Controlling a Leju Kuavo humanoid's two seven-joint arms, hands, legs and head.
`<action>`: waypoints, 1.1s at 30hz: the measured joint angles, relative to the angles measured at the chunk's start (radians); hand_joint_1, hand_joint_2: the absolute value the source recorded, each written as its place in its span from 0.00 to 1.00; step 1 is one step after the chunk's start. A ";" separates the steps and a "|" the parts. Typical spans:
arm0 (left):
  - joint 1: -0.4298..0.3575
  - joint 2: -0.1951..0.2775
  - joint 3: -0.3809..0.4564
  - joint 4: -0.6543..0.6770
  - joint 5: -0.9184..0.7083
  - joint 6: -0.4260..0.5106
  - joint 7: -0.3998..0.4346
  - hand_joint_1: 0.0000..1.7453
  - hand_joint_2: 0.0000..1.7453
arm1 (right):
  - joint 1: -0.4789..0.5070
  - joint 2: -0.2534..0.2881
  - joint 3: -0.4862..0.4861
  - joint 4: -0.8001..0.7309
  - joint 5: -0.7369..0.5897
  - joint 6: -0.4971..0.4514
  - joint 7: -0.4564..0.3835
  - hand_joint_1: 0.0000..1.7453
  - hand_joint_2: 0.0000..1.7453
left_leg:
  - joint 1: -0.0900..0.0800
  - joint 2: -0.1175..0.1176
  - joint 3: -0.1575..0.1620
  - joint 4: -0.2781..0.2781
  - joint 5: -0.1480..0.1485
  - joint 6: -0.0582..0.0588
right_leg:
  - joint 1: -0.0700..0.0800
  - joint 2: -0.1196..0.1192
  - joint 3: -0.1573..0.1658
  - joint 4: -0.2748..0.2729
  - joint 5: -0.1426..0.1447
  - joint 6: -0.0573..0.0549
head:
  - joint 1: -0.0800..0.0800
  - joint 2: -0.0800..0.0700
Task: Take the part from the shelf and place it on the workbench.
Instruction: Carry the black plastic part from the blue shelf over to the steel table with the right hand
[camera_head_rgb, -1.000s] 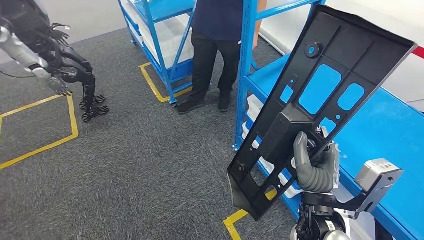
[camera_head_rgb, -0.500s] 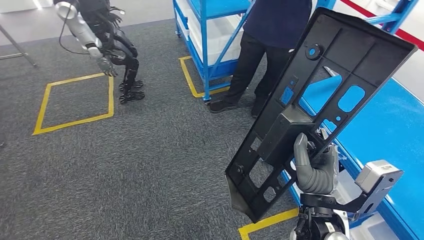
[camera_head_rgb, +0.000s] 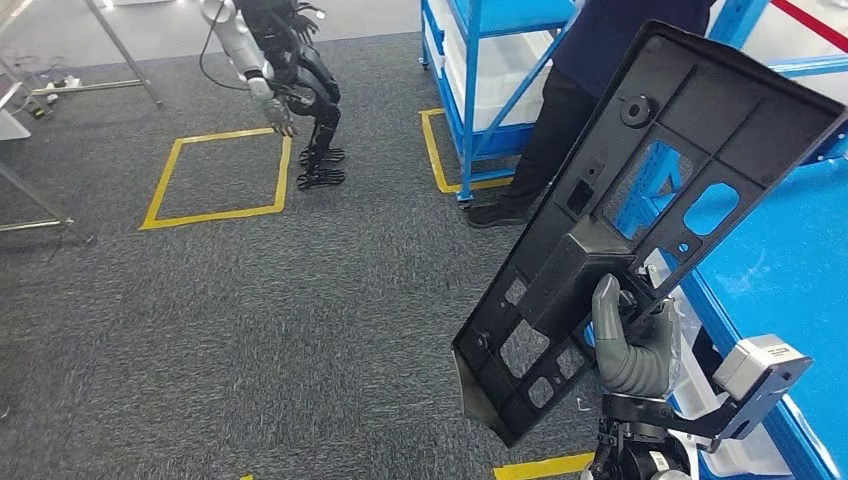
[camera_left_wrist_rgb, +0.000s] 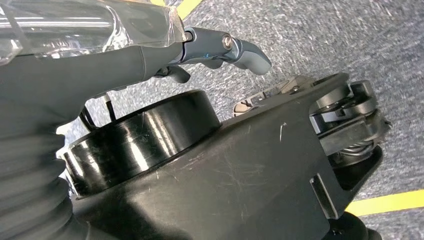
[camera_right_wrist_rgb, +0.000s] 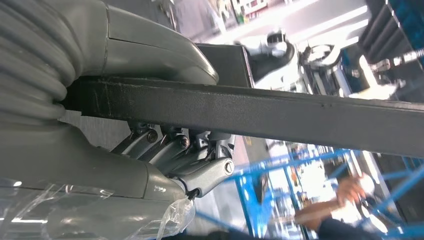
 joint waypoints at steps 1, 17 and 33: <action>0.000 0.000 0.000 0.000 0.000 0.000 -0.001 0.00 1.00 | 0.000 0.000 0.000 0.000 0.000 0.000 0.000 1.00 1.00 | 0.000 0.001 0.006 -0.011 0.006 0.000 | 0.000 -0.002 0.001 0.000 0.000 0.000 | 0.000 0.000; 0.005 -0.002 0.000 0.004 -0.008 -0.002 0.008 0.00 1.00 | 0.009 0.000 -0.002 0.000 0.003 0.000 0.012 1.00 1.00 | -0.006 -0.083 0.177 -0.304 0.099 0.050 | -0.008 0.077 -0.090 0.181 -0.054 0.050 | 0.003 0.000; 0.002 -0.009 -0.002 0.006 -0.012 0.005 -0.003 0.00 1.00 | 0.008 -0.002 -0.020 -0.001 0.003 0.000 0.056 1.00 1.00 | -0.009 0.038 0.091 -0.150 0.049 0.021 | 0.002 -0.020 -0.004 0.014 -0.003 0.011 | -0.002 0.000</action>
